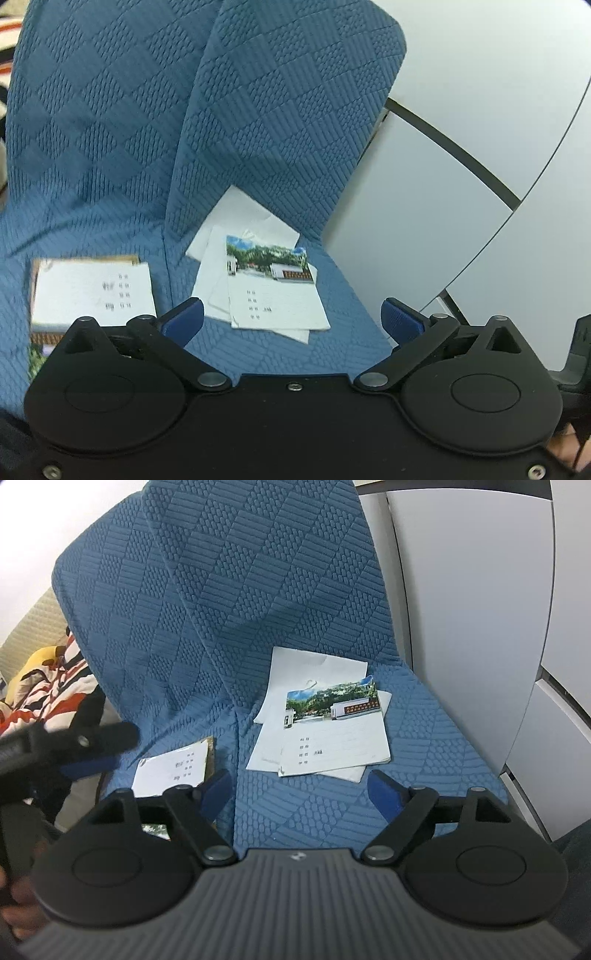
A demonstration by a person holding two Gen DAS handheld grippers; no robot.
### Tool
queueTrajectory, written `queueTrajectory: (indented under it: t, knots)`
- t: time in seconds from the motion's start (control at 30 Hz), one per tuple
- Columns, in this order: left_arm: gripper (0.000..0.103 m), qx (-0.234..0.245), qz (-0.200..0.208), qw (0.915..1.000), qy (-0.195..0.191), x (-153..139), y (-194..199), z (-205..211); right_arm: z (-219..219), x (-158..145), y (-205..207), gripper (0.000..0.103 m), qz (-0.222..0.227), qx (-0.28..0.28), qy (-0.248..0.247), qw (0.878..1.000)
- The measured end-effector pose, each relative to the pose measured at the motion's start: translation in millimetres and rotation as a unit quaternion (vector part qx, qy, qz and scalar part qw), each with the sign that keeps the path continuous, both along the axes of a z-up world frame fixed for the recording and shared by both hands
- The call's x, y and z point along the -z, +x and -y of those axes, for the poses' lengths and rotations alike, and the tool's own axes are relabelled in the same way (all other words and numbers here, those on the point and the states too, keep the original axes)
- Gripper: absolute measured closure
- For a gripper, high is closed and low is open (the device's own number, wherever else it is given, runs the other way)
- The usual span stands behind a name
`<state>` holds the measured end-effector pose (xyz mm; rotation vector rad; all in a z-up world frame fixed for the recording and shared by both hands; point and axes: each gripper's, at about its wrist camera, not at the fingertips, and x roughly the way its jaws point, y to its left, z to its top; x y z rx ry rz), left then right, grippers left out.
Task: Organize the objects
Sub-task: 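Move both grippers to the remaining white photo-printed papers, then close the left gripper on the edge of the papers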
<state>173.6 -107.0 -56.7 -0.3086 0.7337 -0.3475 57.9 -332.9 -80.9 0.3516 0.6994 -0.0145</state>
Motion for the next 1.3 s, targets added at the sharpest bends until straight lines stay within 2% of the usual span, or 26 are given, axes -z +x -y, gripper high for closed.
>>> queueTrajectory:
  t: [0.13,0.37,0.53,0.6,0.67,0.7,0.73,0.83,0.87,0.93,1.07,1.23,1.3]
  knots:
    - [0.001,-0.006,0.007,0.9999,0.011,8,16,5,9,12,11,0.021,-0.003,0.006,-0.002,1.000]
    - [0.001,-0.003,-0.059,0.9982,0.001,52,54,10,26,39,40,0.021,-0.019,0.015,0.031,0.999]
    - [0.003,-0.002,-0.089,0.9952,-0.040,79,83,0,35,53,65,0.022,-0.028,0.021,0.048,0.998]
    - [0.008,-0.005,-0.106,0.9927,-0.057,90,98,-4,39,60,76,0.023,-0.035,0.026,0.063,0.997]
    - [0.020,-0.004,-0.125,0.9898,-0.068,101,115,-6,42,67,86,0.028,-0.052,0.036,0.078,0.995]
    - [0.022,-0.003,-0.133,0.9885,-0.072,106,122,-7,44,71,91,0.032,-0.058,0.037,0.083,0.994]
    - [0.028,-0.001,-0.143,0.9868,-0.077,113,130,-7,45,75,96,0.043,-0.064,0.039,0.087,0.993]
    - [0.040,0.001,-0.176,0.9793,-0.100,137,154,-8,50,87,115,0.063,-0.093,0.051,0.088,0.990]
    - [0.048,-0.001,-0.184,0.9772,-0.106,144,160,-8,52,91,121,0.066,-0.100,0.053,0.093,0.989]
    - [0.055,-0.006,-0.210,0.9701,-0.122,164,170,-8,57,99,133,0.069,-0.115,0.059,0.103,0.986]
    - [0.063,-0.010,-0.242,0.9604,-0.137,194,180,-4,62,111,160,0.074,-0.136,0.069,0.105,0.983]
    - [0.065,-0.008,-0.261,0.9573,-0.124,219,190,2,58,121,189,0.077,-0.149,0.064,0.087,0.983]
    - [0.065,-0.003,-0.258,0.9573,-0.132,222,192,3,55,125,198,0.078,-0.154,0.059,0.084,0.983]
